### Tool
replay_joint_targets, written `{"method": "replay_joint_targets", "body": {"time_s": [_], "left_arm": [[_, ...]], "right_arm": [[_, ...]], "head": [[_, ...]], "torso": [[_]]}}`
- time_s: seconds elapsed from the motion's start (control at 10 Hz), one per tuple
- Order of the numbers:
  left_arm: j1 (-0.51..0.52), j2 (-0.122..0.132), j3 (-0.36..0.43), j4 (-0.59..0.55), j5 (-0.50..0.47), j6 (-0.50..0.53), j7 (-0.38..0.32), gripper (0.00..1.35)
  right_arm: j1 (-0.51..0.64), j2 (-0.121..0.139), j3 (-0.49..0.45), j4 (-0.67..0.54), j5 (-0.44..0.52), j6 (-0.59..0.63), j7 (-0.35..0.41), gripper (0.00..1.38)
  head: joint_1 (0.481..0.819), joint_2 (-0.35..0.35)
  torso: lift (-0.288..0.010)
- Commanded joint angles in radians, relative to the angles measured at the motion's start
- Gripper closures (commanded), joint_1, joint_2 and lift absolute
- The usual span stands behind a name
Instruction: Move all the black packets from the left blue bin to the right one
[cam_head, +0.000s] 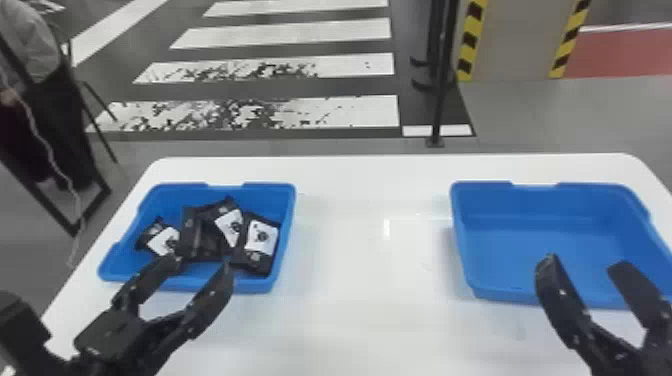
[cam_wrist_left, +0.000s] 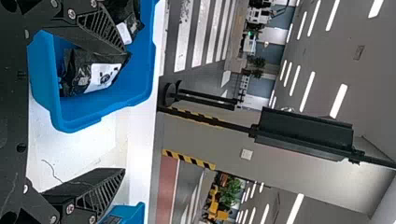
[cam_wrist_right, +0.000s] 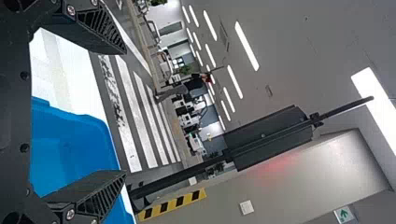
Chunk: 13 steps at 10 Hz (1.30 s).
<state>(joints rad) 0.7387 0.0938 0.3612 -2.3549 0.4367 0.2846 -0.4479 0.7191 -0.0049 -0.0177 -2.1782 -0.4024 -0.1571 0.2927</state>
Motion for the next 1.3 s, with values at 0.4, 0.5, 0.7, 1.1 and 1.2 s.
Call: {"method": "replay_joint_targets", "body": {"time_s": [0.4, 0.5, 0.7, 1.1, 1.2], "left_arm": [[-0.002, 0.001, 0.000, 0.000, -0.002, 0.005, 0.000, 0.16], [-0.002, 0.001, -0.002, 0.000, -0.002, 0.007, 0.000, 0.16], [-0.005, 0.001, -0.002, 0.000, -0.002, 0.012, 0.000, 0.16], [-0.064, 0.004, -0.006, 0.010, -0.020, 0.103, 0.002, 0.16], [-0.103, 0.012, -0.004, 0.039, -0.028, 0.135, 0.002, 0.16]], "right_arm": [[0.000, -0.001, 0.000, 0.000, 0.000, 0.000, 0.000, 0.12], [0.000, -0.001, 0.000, 0.000, 0.000, 0.000, 0.000, 0.12], [0.000, -0.001, 0.000, 0.000, 0.000, 0.000, 0.000, 0.12], [0.000, -0.003, 0.000, 0.000, 0.000, 0.000, 0.000, 0.12], [0.000, -0.004, 0.002, 0.002, -0.002, 0.000, 0.000, 0.12]], "head": [[0.695, 0.127], [0.695, 0.126], [0.695, 0.125], [0.695, 0.118], [0.695, 0.117]], "torso": [[-0.185], [-0.185], [-0.185], [-0.185], [-0.185]]}}
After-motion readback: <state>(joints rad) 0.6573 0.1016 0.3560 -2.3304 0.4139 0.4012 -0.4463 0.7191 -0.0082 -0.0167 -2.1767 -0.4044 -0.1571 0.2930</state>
